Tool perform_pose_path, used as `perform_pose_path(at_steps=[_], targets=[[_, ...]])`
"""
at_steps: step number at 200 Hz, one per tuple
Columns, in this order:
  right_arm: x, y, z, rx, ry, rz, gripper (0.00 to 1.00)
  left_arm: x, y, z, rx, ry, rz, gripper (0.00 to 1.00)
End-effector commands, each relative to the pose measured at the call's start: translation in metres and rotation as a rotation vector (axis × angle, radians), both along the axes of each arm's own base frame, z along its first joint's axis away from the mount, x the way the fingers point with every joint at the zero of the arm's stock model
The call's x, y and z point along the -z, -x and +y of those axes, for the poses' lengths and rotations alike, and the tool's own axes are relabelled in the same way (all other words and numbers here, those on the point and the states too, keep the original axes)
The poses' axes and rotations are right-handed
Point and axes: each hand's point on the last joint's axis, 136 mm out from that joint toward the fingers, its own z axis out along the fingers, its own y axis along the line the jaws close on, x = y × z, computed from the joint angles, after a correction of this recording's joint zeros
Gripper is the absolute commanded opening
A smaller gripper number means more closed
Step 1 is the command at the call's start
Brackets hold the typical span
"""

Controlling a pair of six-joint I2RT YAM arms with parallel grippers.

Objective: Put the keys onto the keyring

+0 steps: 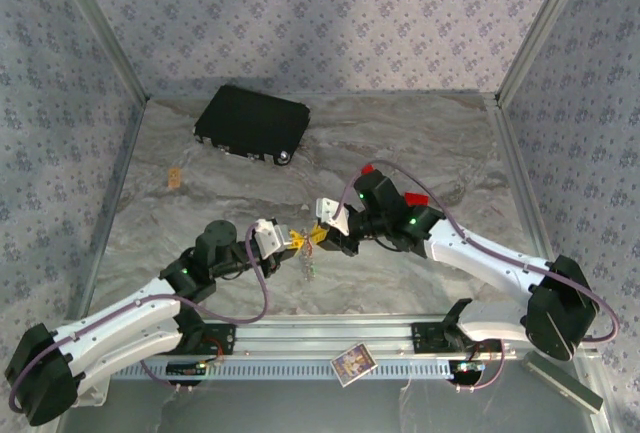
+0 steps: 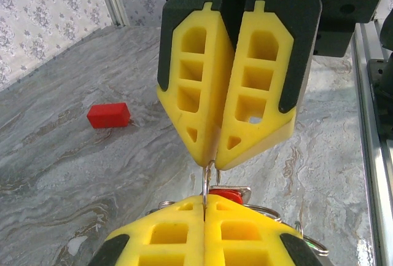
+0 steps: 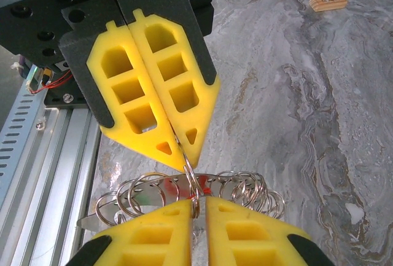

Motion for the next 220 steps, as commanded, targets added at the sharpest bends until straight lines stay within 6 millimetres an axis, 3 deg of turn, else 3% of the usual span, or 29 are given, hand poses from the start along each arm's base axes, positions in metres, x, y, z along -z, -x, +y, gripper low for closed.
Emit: perform_pose_path(at_steps=[1, 46, 72, 156, 195, 210, 220], targets=[[-0.007, 0.002, 0.005, -0.025, -0.005, -0.003, 0.12, -0.019, 0.006, -0.004, 0.039, 0.051, -0.055, 0.0], [-0.006, 0.0, 0.006, -0.019, 0.002, -0.005, 0.08, -0.02, 0.007, -0.003, 0.04, 0.053, -0.058, 0.0], [-0.005, 0.0, 0.006, -0.022, 0.009, -0.003, 0.0, -0.021, 0.007, -0.003, 0.039, 0.055, -0.06, 0.0], [0.011, -0.002, 0.004, -0.013, 0.055, 0.029, 0.0, -0.025, 0.011, -0.005, 0.061, 0.079, -0.061, 0.0], [0.007, -0.001, 0.006, -0.011, 0.028, 0.027, 0.0, -0.024, 0.01, -0.004, 0.057, 0.076, -0.056, 0.0], [0.001, -0.003, 0.003, 0.008, 0.006, 0.007, 0.19, -0.022, 0.01, -0.004, 0.057, 0.072, -0.053, 0.0], [-0.003, -0.002, 0.001, 0.01, -0.015, -0.004, 0.26, -0.022, 0.011, -0.004, 0.06, 0.072, -0.053, 0.0]])
